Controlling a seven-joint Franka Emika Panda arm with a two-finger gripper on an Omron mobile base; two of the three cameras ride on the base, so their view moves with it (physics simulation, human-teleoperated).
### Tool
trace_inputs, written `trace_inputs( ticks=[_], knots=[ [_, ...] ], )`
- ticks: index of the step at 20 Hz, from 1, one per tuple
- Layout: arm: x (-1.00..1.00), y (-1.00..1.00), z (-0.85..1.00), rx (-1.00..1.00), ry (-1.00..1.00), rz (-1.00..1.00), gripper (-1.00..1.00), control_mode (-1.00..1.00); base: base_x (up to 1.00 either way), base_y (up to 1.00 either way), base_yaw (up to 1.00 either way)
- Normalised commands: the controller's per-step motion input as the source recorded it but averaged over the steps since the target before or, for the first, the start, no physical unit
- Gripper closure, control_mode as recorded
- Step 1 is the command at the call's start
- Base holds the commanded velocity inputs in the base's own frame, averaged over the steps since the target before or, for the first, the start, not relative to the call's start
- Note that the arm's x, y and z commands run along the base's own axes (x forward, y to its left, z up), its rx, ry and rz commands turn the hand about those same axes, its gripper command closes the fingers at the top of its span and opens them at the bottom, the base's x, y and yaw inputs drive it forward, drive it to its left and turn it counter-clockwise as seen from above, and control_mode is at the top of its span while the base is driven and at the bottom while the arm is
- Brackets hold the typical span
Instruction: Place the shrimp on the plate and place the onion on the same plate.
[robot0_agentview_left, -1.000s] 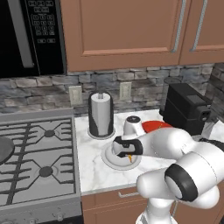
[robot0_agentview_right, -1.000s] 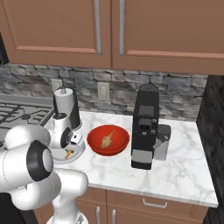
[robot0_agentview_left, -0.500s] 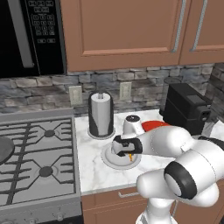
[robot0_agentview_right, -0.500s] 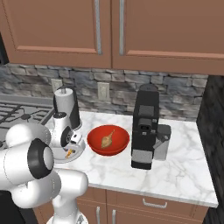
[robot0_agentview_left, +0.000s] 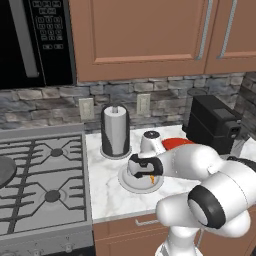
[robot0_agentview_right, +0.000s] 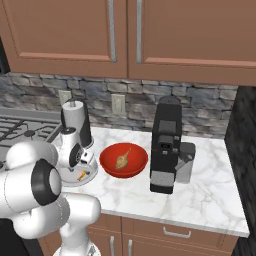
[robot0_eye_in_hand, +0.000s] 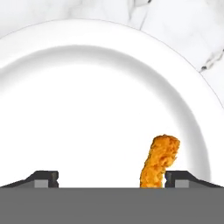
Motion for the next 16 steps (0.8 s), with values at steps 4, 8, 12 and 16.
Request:
trace_inputs(
  ticks=[4,8,12,16],
  knots=[
    [0.0,0.0,0.32,0.0,-0.03,0.0,-1.0,-1.0,0.0,0.0,0.0],
    [0.0,0.0,0.31,0.0,-0.03,0.0,-1.0,-1.0,0.0,0.0,0.0],
    [0.0,-0.02,0.27,0.0,-0.01,0.0,-1.0,-1.0,0.0,0.0,0.0],
    [0.0,-0.3,0.35,0.0,-0.04,0.0,-1.0,-1.0,0.0,0.0,0.0]
  ],
)
